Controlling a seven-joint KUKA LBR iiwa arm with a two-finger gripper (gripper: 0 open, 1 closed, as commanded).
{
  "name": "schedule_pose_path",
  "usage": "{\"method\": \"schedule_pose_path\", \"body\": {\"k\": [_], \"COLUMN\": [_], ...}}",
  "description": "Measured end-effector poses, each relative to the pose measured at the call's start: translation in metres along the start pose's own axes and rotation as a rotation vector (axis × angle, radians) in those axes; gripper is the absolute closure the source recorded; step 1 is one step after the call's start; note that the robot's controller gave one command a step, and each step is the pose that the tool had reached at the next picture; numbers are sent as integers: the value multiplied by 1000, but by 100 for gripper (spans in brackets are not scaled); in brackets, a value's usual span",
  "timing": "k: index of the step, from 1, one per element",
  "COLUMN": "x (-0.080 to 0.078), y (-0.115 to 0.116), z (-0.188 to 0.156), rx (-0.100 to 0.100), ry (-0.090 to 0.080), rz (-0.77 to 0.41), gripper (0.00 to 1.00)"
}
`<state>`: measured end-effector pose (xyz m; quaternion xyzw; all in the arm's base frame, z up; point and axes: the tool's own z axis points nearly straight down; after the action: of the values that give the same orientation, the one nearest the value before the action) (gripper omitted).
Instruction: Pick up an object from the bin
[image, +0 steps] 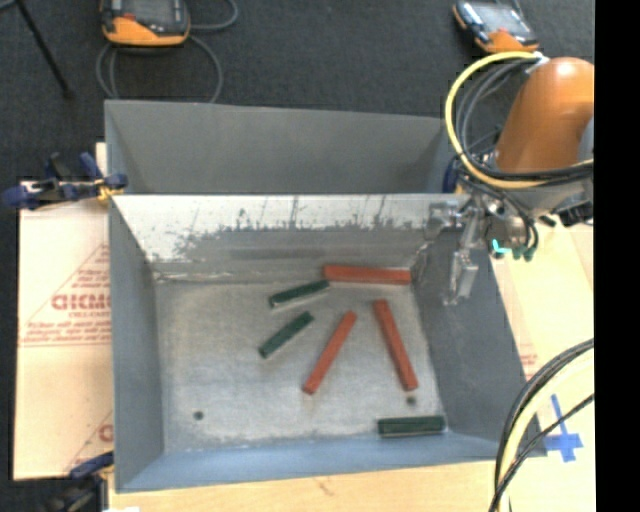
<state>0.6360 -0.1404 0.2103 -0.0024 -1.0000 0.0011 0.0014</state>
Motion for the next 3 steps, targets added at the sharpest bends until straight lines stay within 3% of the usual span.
{"method": "schedule_pose_path", "body": {"k": [1,2,3], "x": [-8,-18,-20], "y": [17,16,16], "z": [109,138,135], "rx": [-5,2,3], "ry": [0,-8,-17], "rz": [60,-123,-123], "gripper": [0,0,100]}}
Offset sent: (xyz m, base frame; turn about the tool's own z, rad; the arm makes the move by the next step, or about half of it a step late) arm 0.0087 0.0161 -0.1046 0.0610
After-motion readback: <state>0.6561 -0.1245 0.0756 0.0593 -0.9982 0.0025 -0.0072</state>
